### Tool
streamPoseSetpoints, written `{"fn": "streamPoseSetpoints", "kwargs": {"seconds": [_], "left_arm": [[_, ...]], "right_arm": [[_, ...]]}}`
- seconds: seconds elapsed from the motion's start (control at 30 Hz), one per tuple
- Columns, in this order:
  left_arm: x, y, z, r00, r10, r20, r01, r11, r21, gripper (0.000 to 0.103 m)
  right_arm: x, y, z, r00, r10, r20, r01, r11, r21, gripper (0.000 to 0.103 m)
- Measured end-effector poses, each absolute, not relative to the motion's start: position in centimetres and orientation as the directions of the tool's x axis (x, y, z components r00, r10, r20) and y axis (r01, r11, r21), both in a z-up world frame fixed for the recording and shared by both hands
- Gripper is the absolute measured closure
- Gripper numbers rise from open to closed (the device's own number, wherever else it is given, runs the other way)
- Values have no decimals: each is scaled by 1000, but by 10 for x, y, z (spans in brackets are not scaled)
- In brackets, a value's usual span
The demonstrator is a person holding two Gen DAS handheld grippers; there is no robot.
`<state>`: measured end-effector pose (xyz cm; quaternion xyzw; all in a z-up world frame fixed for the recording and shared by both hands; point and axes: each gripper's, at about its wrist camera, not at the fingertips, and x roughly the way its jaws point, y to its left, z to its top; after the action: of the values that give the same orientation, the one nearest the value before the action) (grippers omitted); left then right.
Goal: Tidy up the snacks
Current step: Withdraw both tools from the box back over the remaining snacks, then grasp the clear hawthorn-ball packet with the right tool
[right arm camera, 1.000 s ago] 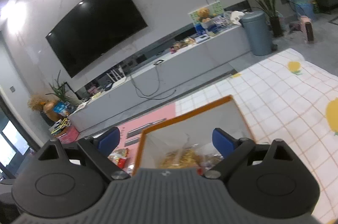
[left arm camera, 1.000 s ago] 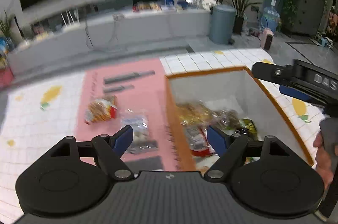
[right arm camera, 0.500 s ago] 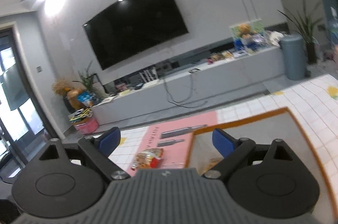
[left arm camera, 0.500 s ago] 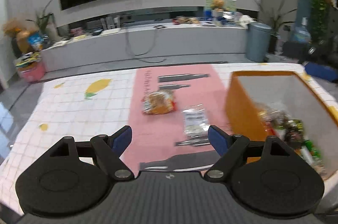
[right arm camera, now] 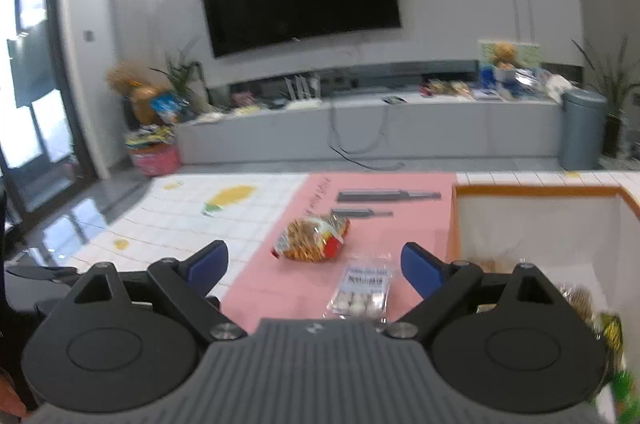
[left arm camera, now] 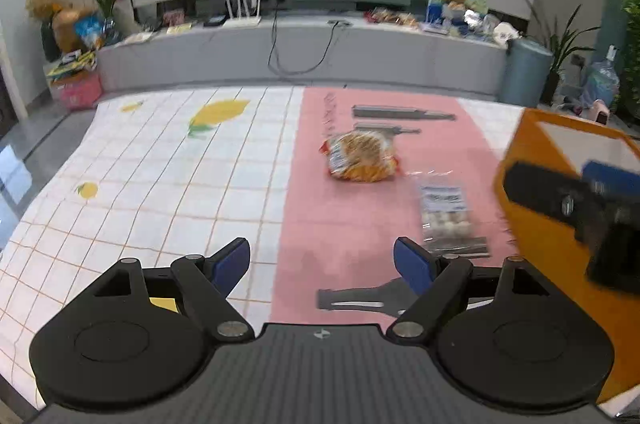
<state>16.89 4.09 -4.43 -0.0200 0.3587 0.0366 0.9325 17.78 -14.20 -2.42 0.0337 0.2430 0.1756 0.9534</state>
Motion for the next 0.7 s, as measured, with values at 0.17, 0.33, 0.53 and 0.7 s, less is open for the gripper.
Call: {"fn": "streamPoseSetpoints", "kwargs": {"seconds": [0.17,0.33,0.53,0.7], "left_arm": [[184,69,-53,694,142,-706,-174,984,27,8],[191,80,-51,692,151,-706,-187,982,27,8],[192,78,-46,697,102,-710,-158,987,-13,8],[193,78,-37,715,76,-695,-135,990,-30,8]], "right_arm": [[184,-112,-54,815,285,-504,-277,956,93,12],[201,-97,-78,816,224,-534,-219,973,73,12],[219,-90,-110,833,116,-540,-95,993,66,6],[240,-85,-125,845,59,-531,-23,997,74,6]]}}
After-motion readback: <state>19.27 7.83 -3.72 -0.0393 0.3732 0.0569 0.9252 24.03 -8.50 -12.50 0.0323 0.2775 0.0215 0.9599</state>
